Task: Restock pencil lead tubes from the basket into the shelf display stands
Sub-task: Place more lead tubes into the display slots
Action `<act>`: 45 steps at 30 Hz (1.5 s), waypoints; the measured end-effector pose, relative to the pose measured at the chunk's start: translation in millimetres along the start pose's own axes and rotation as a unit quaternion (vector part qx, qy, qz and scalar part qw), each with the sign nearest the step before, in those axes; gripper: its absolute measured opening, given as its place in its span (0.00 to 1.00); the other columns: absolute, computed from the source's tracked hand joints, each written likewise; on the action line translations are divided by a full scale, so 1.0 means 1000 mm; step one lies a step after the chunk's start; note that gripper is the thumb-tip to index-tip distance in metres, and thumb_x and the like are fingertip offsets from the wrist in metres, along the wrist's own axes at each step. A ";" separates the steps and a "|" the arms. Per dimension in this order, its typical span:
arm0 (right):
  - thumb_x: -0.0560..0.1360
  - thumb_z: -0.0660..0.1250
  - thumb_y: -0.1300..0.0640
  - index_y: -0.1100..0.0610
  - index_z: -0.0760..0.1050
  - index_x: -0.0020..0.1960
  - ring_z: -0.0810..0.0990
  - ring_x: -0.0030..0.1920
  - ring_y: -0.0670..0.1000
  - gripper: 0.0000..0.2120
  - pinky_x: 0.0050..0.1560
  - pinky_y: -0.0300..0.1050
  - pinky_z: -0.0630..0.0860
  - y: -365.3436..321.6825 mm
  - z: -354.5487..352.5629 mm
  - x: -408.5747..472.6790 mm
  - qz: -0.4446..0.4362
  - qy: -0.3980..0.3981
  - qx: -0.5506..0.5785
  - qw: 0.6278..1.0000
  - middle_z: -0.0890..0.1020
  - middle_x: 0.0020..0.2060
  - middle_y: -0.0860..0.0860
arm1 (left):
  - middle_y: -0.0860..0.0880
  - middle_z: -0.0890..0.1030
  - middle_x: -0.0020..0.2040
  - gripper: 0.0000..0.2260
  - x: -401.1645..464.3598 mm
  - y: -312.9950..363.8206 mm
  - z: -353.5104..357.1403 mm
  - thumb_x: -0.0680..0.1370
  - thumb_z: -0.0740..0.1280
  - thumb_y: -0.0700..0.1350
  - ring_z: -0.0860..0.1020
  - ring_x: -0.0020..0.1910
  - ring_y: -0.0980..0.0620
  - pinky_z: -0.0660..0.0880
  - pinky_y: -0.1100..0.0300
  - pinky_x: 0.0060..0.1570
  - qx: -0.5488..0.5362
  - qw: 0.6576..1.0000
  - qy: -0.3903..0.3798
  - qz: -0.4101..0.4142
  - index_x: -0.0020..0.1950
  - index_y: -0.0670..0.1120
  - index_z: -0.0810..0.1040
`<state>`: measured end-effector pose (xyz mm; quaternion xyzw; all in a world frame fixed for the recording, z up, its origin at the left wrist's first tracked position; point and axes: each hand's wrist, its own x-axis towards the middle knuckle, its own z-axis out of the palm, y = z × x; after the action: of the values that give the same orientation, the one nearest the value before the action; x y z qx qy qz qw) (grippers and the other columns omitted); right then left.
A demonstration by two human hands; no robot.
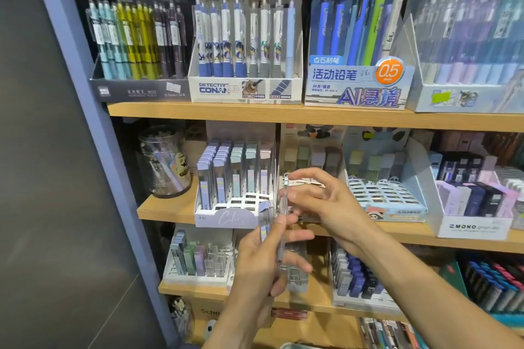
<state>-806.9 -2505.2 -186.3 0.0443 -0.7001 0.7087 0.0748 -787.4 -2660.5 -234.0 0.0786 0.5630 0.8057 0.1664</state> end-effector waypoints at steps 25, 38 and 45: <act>0.75 0.75 0.63 0.55 0.79 0.56 0.84 0.44 0.47 0.11 0.45 0.39 0.82 -0.015 0.051 0.056 -0.283 0.130 -0.182 0.933 0.83 0.46 0.49 | 0.49 0.64 0.28 0.09 0.005 0.016 -0.037 0.83 0.64 0.50 0.62 0.21 0.51 0.55 0.61 0.25 -0.013 0.980 0.194 0.032 0.54 0.48 0.82; 0.75 0.75 0.64 0.54 0.82 0.55 0.83 0.46 0.45 0.11 0.45 0.33 0.80 -0.022 0.053 0.055 -0.290 0.090 -0.213 0.929 0.85 0.47 0.48 | 0.48 0.69 0.29 0.18 0.005 0.016 -0.034 0.86 0.53 0.46 0.65 0.20 0.49 0.59 0.61 0.23 -0.044 0.984 0.164 0.054 0.56 0.39 0.80; 0.75 0.75 0.64 0.54 0.82 0.55 0.84 0.47 0.45 0.11 0.46 0.32 0.80 -0.022 0.053 0.055 -0.295 0.088 -0.218 0.926 0.85 0.47 0.48 | 0.46 0.73 0.32 0.15 0.007 0.015 -0.033 0.86 0.56 0.45 0.68 0.23 0.49 0.63 0.62 0.20 -0.041 0.984 0.158 0.073 0.60 0.38 0.78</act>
<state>-859.5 -2555.6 -154.9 0.1691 -0.7830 0.4857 0.3500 -806.6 -2692.1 -232.4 -0.0153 0.5411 0.8406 0.0194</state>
